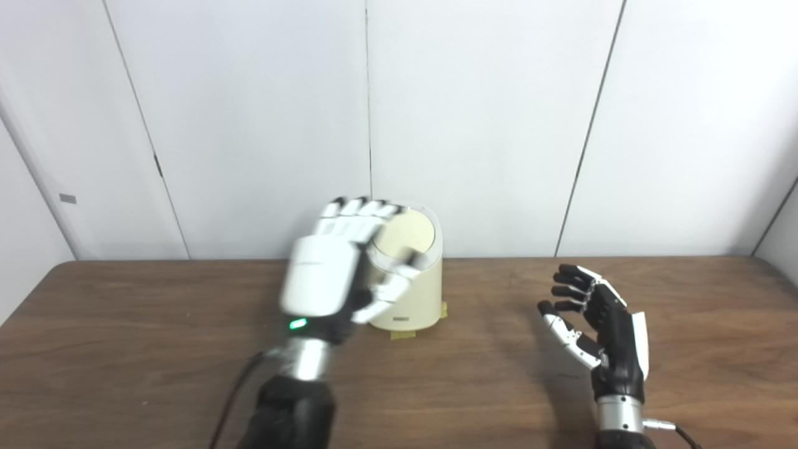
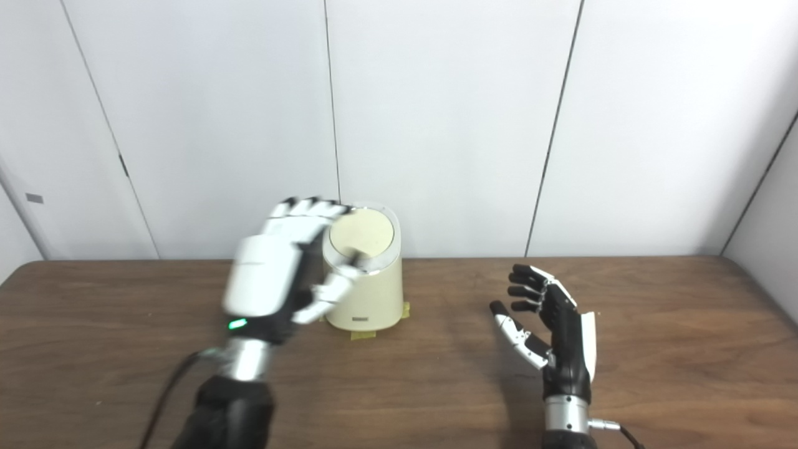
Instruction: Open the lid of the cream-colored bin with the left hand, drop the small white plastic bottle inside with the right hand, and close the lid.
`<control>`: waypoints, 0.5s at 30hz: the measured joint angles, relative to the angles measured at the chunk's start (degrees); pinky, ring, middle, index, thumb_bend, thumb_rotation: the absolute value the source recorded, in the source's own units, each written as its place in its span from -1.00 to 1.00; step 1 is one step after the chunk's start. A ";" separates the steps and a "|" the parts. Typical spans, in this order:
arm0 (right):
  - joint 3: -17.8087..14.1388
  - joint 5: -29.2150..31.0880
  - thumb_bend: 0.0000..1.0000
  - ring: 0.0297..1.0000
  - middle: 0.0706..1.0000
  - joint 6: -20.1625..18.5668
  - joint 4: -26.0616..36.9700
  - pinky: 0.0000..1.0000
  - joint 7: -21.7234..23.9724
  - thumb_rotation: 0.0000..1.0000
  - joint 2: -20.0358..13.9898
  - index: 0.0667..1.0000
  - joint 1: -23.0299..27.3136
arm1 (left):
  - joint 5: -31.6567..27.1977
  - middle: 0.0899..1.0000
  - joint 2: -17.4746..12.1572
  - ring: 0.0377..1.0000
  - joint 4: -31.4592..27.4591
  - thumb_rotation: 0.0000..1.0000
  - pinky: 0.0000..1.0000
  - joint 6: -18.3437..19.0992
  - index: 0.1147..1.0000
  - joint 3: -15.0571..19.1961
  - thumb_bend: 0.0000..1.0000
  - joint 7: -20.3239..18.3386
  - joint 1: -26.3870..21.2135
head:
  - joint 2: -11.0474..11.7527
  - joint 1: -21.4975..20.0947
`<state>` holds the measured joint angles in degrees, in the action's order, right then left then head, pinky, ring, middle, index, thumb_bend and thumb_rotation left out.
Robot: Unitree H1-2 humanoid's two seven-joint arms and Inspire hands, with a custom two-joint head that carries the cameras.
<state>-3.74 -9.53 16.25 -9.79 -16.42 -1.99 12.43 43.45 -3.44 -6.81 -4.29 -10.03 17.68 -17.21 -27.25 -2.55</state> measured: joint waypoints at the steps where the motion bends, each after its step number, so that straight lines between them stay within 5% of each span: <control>1: 0.01 0.00 -0.51 0.26 0.31 0.00 -0.04 0.08 0.07 -0.76 -0.03 0.30 0.01 | -3.94 0.44 0.09 0.46 0.12 0.60 0.30 -0.91 0.39 1.19 -0.62 -0.26 1.02 | 0.00 0.00; 3: 0.00 0.16 -0.51 0.26 0.31 0.02 -0.13 0.09 0.09 -0.79 -0.01 0.30 0.02 | -12.49 0.41 0.24 0.42 0.46 0.59 0.27 -2.84 0.36 3.26 -0.64 -1.19 3.50 | 0.09 0.09; 8: 0.02 0.58 -0.48 0.26 0.30 0.06 0.03 0.08 0.14 -0.70 0.04 0.31 -0.06 | -26.80 0.42 0.64 0.41 4.51 -0.21 0.28 -6.71 0.34 7.36 -0.55 -3.68 8.63 | -0.26 0.18; 15: -0.04 0.21 -0.48 0.26 0.30 0.11 0.36 0.09 0.16 -0.72 -0.04 0.30 -0.31 | -28.22 0.42 0.60 0.41 6.86 -0.18 0.28 -10.77 0.35 9.95 -0.56 -3.83 11.08 | -0.61 -0.09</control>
<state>-3.78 -9.33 16.36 -9.44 -16.26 -2.04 12.12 15.23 -2.84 0.06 -15.06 -0.07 13.85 -6.13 -27.86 -2.64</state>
